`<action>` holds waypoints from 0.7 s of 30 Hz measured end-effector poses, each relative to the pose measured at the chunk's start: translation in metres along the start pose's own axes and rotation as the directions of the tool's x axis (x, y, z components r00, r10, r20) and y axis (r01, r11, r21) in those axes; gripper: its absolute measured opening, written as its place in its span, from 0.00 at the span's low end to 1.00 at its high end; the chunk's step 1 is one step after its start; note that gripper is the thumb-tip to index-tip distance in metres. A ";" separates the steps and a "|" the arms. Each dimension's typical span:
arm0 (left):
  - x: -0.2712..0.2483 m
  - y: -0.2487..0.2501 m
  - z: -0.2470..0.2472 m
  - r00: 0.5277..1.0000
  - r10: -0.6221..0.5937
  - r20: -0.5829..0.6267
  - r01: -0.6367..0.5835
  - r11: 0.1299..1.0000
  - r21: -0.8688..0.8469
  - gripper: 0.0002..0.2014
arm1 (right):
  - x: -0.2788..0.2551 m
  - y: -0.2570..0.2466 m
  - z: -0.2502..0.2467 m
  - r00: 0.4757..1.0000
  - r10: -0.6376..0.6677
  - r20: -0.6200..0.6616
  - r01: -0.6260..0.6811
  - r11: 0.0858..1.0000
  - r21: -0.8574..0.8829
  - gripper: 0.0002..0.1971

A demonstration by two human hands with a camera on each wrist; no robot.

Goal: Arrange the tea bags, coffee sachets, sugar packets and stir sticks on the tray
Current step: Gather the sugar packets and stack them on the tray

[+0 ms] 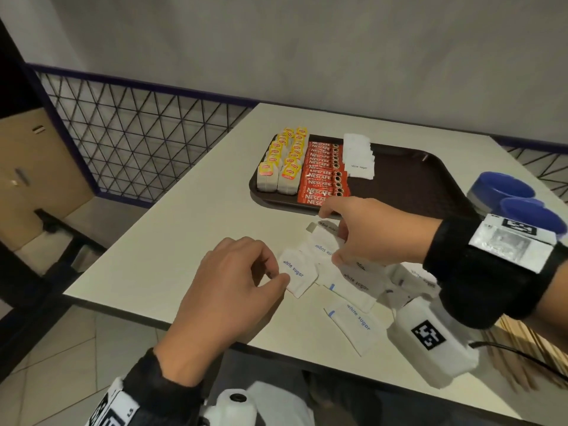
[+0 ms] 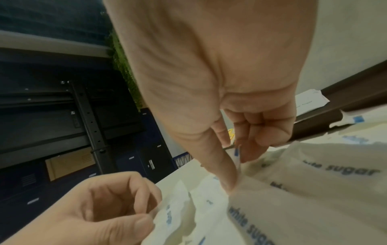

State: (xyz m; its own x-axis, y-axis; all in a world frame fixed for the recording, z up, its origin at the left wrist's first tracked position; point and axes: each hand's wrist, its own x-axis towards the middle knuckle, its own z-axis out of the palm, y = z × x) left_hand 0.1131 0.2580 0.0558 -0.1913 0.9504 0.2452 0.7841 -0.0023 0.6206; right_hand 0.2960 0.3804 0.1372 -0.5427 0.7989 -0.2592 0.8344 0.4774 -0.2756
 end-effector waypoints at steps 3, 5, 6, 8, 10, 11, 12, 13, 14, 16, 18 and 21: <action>0.001 0.000 0.000 1.000 -0.023 -0.001 0.023 0.996 -0.083 0.08 | -0.005 0.005 -0.005 0.998 0.051 0.035 -0.055 0.990 0.128 0.32; 0.002 -0.002 0.000 1.000 -0.011 0.023 0.014 0.996 -0.093 0.09 | -0.012 0.009 -0.008 0.995 0.075 0.065 -0.089 0.969 0.230 0.29; 0.002 -0.002 0.000 0.999 0.009 0.039 -0.006 0.996 -0.084 0.09 | -0.016 0.011 -0.010 0.994 0.080 0.081 -0.101 0.946 0.309 0.28; 0.001 -0.001 0.001 0.995 0.083 0.061 -0.080 0.996 -0.049 0.06 | -0.027 0.012 -0.011 0.993 0.076 0.093 -0.114 0.841 0.530 0.23; -0.001 -0.001 0.002 0.987 0.145 0.065 -0.144 0.989 -0.028 0.05 | -0.043 0.012 -0.008 0.995 0.060 0.078 -0.098 0.658 0.747 0.17; -0.002 -0.001 0.002 0.986 0.158 0.059 -0.157 0.987 -0.026 0.05 | -0.051 0.013 -0.005 0.995 0.062 0.076 -0.098 0.551 0.829 0.14; -0.002 -0.002 0.002 0.986 0.163 0.047 -0.161 0.986 -0.030 0.05 | -0.059 0.012 0.001 0.995 0.060 0.074 -0.093 0.443 0.892 0.12; -0.001 -0.002 0.002 0.987 0.160 0.027 -0.159 0.986 -0.043 0.04 | -0.066 0.012 0.008 0.996 0.062 0.069 -0.086 0.334 0.939 0.10; -0.001 -0.001 0.002 0.989 0.151 -0.001 -0.150 0.986 -0.075 0.05 | -0.072 0.010 0.015 0.995 0.078 0.062 -0.079 0.235 0.969 0.07; -0.001 0.002 0.004 0.991 0.106 -0.084 -0.120 0.977 -0.174 0.08 | -0.080 0.010 0.028 0.982 0.190 0.008 -0.036 0.145 0.989 0.03; -0.003 0.009 0.006 0.984 0.053 -0.171 -0.099 0.955 -0.279 0.09 | -0.085 0.010 0.037 0.951 0.295 -0.096 0.048 0.166 0.985 0.03; -0.008 0.025 0.011 0.982 -0.037 -0.188 -0.050 0.898 -0.437 0.11 | -0.091 0.016 0.039 0.893 0.385 -0.232 0.152 0.228 0.962 0.03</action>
State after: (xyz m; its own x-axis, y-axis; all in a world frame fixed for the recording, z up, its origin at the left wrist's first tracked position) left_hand 0.1409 0.2539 0.0608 -0.3275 0.8747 0.3573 0.4553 -0.1853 0.8709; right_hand 0.3553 0.3008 0.1199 -0.1416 0.9823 -0.1224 0.0152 -0.1214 -0.9925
